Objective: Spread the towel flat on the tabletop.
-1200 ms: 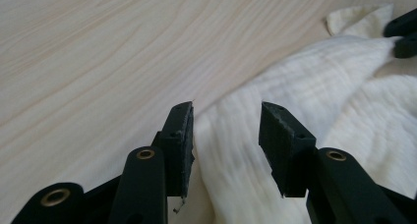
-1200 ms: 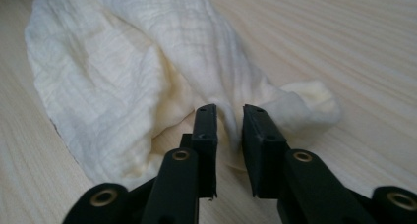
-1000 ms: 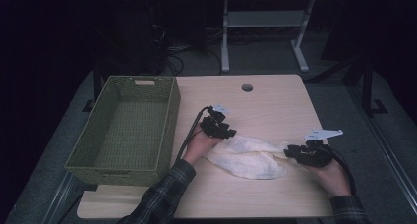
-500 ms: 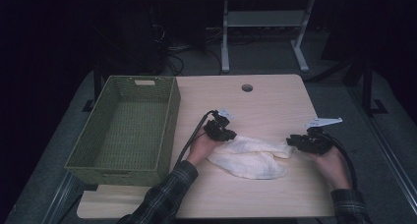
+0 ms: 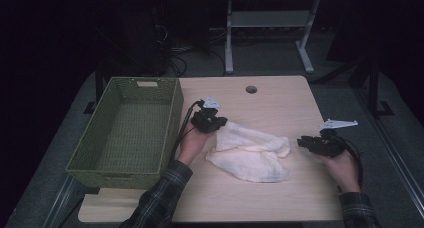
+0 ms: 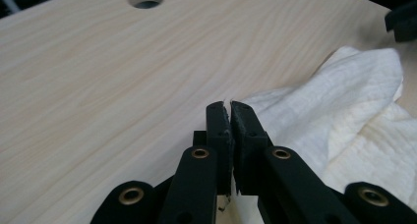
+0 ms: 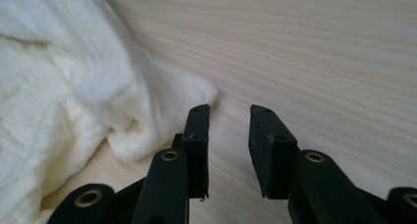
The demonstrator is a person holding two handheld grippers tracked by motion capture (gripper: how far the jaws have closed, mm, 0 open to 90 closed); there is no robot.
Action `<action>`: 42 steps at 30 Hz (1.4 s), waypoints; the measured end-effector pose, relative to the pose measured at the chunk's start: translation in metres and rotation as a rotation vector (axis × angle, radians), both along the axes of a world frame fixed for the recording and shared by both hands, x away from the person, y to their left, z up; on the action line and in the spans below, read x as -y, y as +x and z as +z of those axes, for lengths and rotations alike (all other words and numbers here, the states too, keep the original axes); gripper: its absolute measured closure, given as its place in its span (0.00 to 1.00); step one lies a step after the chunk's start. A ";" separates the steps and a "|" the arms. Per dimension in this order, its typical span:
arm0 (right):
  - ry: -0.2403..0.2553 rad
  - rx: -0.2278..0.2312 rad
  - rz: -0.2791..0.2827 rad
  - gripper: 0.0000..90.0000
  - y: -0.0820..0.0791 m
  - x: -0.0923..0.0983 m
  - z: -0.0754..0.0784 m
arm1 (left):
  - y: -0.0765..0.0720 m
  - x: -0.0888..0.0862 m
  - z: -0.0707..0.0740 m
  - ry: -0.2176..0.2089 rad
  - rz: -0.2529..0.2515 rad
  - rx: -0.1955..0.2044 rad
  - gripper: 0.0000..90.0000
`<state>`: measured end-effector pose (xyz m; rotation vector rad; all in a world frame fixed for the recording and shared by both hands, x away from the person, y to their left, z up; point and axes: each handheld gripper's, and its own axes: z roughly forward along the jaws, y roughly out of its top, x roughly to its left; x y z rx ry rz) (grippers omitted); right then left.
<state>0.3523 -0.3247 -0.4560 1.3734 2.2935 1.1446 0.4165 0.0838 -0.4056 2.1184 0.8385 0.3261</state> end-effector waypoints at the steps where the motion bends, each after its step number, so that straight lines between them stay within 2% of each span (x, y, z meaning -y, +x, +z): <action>1: 0.002 -0.002 0.002 0.77 0.001 -0.001 -0.001 | 0.000 -0.002 0.001 0.004 0.009 0.005 0.97; 5: 0.003 -0.006 0.015 0.77 0.005 -0.009 -0.003 | -0.005 -0.003 0.000 0.018 0.040 -0.001 0.97; 10: 0.022 0.012 0.032 0.78 0.022 -0.022 -0.003 | -0.009 -0.005 -0.001 0.015 0.031 -0.015 0.97; 14: 0.029 0.009 0.037 0.79 0.035 -0.032 -0.006 | -0.010 -0.004 -0.006 0.011 0.033 -0.030 0.97; 17: 0.015 -0.018 0.038 0.80 0.041 -0.036 -0.014 | -0.010 -0.003 -0.007 0.012 0.033 -0.031 0.97; 19: 0.019 -0.030 0.054 0.82 0.042 -0.037 -0.018 | -0.009 -0.002 -0.007 0.004 0.034 -0.032 0.97; 23: 0.012 -0.037 0.083 0.98 0.043 -0.040 -0.021 | -0.009 0.000 -0.006 0.000 0.040 -0.029 0.97; 25: 0.009 -0.029 0.081 0.99 0.043 -0.039 -0.020 | -0.009 -0.001 -0.003 -0.010 0.046 -0.021 0.97; 29: 0.029 0.031 0.061 1.00 0.039 -0.033 -0.003 | -0.008 -0.001 0.008 -0.027 0.059 0.000 0.97; 34: 0.004 0.099 0.044 1.00 0.042 -0.026 0.029 | -0.003 0.000 0.023 -0.054 0.086 0.046 0.97; 38: -0.008 0.144 0.027 1.00 0.053 -0.025 0.050 | 0.006 0.003 0.032 -0.082 0.124 0.072 0.97; 42: -0.027 0.169 0.012 1.00 0.071 -0.028 0.063 | 0.020 0.004 0.035 -0.089 0.165 0.087 0.97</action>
